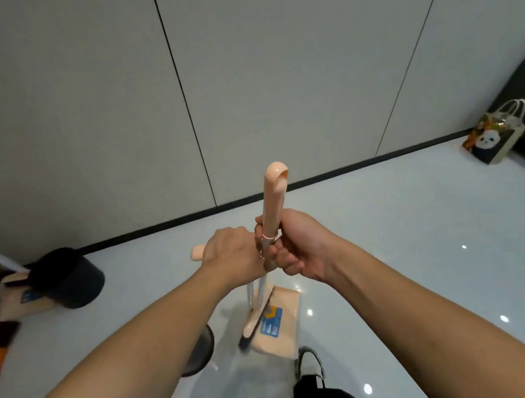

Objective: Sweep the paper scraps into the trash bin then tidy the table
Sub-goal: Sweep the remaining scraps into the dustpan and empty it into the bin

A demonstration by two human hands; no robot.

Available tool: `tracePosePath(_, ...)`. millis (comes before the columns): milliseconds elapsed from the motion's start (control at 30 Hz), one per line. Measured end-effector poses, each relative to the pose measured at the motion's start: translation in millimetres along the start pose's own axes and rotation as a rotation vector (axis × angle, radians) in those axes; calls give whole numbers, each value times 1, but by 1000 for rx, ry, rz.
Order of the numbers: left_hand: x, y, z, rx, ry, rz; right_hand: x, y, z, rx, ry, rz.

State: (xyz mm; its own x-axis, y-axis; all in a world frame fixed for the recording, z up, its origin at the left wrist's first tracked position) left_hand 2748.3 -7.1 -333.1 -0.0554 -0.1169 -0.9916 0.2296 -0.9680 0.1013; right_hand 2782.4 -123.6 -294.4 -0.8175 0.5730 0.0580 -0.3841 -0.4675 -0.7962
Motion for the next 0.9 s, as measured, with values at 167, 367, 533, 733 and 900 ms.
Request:
tracePosePath(167,-26,-21,-94,-86,-14,108,-46,-72,-61,14,-104,-12)
tracePosePath(367,-56,-53,-194,-94,2,259,-89,-142,-132,-27,-131,-8)
tracePosePath(533,-80,-97,-278,72,178,155,-109,-194,-205,-57,30,-101)
tracePosePath(733,-37,-212,-381,38,134,173,-140,-231,-333,93,176,-328)
tracePosePath(900,-4,-304,-442,-120,19,335,-154,-250,-437,264,299,-437)
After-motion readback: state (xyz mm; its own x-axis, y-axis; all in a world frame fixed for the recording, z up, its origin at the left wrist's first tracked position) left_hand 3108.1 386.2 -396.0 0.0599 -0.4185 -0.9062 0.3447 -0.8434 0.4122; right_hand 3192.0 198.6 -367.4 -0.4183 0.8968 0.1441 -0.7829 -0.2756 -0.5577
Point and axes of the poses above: each hand's wrist, its own z-axis away from the middle knuckle, its own x-axis out of the palm, y = z × x, the point moved 4 cm from there along -z, towards the middle knuckle, and after that the axes turned 12 degrees about z, right-handed, at the moved point
